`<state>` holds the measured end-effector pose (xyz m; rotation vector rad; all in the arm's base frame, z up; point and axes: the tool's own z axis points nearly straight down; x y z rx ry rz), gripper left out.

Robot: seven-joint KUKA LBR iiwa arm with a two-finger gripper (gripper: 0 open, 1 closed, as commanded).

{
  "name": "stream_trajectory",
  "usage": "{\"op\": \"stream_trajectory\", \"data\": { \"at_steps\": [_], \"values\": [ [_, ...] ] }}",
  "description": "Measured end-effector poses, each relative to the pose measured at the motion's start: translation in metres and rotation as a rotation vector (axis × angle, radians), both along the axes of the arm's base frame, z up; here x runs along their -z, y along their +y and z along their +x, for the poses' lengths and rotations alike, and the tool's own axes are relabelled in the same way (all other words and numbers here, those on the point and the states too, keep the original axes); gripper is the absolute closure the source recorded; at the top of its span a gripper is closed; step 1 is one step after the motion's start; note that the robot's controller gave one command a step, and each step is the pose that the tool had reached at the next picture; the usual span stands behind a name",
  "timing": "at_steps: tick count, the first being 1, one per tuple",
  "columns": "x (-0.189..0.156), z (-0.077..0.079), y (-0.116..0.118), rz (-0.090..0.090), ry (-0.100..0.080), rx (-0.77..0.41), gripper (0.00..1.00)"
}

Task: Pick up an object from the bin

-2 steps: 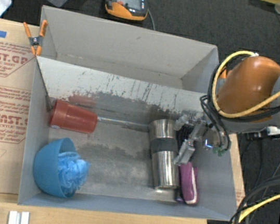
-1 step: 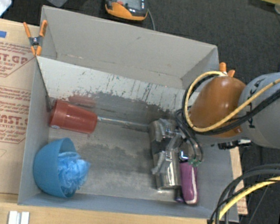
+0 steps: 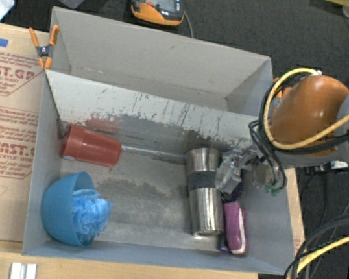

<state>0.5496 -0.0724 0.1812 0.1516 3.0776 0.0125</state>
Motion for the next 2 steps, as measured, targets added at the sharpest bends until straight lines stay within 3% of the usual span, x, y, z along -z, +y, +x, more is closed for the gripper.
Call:
{"op": "stream_trajectory", "data": {
  "at_steps": [1, 2],
  "values": [
    [0.000, 0.000, 0.000, 0.000, 0.000, 0.000, 1.00],
    [0.017, 0.008, -0.017, -0.004, -0.002, -0.061, 1.00]
  ]
}}
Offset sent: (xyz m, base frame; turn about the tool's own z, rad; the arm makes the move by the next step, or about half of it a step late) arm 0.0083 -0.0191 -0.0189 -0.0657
